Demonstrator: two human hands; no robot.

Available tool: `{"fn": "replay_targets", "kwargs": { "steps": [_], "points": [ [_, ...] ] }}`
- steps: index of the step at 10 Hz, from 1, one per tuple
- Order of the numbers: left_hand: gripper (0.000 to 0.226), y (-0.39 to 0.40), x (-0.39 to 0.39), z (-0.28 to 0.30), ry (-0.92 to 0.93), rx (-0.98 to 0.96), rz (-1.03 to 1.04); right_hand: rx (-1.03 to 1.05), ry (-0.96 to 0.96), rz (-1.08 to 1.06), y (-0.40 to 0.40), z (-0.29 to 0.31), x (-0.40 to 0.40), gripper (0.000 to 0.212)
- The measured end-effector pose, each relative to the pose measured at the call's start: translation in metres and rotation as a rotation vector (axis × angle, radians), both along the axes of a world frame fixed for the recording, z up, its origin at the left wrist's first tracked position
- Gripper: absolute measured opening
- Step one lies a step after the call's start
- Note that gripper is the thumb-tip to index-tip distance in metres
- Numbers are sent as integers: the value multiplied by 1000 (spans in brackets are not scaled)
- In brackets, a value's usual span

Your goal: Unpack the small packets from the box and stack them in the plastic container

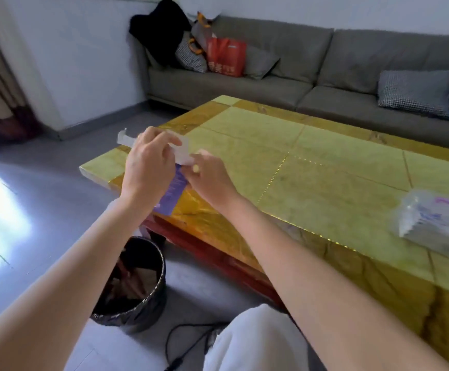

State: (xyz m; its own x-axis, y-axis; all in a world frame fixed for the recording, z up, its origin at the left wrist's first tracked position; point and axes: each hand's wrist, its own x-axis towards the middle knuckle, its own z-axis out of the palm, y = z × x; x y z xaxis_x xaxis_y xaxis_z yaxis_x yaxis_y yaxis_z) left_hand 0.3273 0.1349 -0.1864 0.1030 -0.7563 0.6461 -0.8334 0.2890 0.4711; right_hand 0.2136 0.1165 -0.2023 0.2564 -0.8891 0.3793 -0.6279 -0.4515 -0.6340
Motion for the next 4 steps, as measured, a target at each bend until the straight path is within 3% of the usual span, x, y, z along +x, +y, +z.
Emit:
{"fn": "replay_targets", "kwargs": {
  "steps": [1,2,3,4],
  "points": [
    [27,21,39,-5,20,-10,72,128,4,61,16,-19,61,23],
    [29,34,68,-22,4,24,140,312,6,143,27,-53,96,10],
    [27,39,77,-37,15,109,133,470,53,154,43,-68,96,43],
    [27,38,73,-36,16,130,49,457,-62,138,42,-55,71,28]
  ]
}}
